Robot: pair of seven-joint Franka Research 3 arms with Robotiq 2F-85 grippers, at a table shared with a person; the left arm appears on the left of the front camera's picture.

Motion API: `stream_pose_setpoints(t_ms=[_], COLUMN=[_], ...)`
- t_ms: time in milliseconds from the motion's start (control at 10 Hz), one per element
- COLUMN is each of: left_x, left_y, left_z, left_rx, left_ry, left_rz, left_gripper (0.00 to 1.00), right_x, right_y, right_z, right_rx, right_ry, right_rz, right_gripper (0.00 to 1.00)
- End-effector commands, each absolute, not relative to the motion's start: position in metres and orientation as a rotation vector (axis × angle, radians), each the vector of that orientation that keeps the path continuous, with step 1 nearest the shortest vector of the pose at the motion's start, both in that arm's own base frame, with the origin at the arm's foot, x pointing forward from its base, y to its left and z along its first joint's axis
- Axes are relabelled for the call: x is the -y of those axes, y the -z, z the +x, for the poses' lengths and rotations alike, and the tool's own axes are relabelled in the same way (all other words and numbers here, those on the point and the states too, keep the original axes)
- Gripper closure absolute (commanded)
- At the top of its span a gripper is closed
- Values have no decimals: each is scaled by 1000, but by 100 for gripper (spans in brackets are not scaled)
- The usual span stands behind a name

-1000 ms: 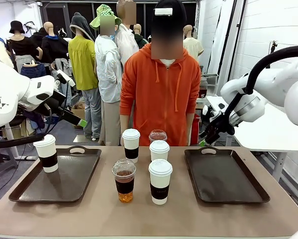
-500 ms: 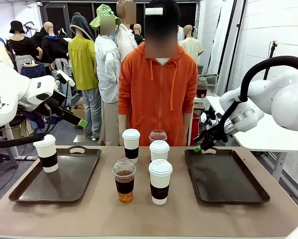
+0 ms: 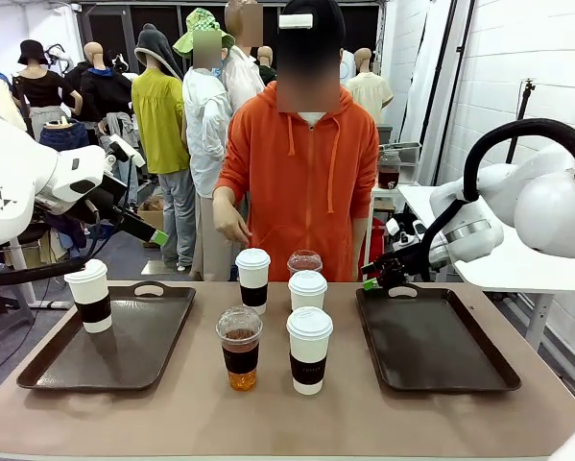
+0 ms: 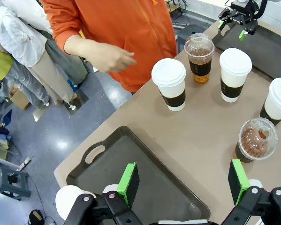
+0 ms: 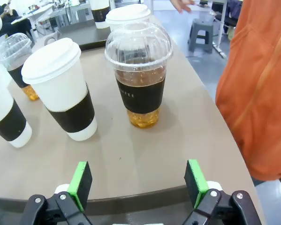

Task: Distribute the coffee onto the tray.
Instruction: Pick up one iced Americano and place it on the right Handle tray.

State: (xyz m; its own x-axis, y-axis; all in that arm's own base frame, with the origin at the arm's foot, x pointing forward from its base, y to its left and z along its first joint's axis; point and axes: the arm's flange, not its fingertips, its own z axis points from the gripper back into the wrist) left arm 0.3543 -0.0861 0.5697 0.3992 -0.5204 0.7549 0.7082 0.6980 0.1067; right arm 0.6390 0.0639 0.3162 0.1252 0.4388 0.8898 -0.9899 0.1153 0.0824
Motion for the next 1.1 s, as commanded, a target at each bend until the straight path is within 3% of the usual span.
stream_pose_setpoints(t_ms=[0,600,1000], left_x=[86,86,86], left_y=[-569,-569,-569], left_z=[355,355,355], left_rx=[857,857,857], left_ry=[790,790,790], left_rz=[-257,-257,-257], left_gripper=[0,0,0], right_x=[-67,-63,-87], right_y=[-310,-312,-284], right_z=[647,642,653], right_rx=[876,835,964], right_ry=[-1258,-1248,-1279], right_rz=[858,851,876], right_gripper=[0,0,0])
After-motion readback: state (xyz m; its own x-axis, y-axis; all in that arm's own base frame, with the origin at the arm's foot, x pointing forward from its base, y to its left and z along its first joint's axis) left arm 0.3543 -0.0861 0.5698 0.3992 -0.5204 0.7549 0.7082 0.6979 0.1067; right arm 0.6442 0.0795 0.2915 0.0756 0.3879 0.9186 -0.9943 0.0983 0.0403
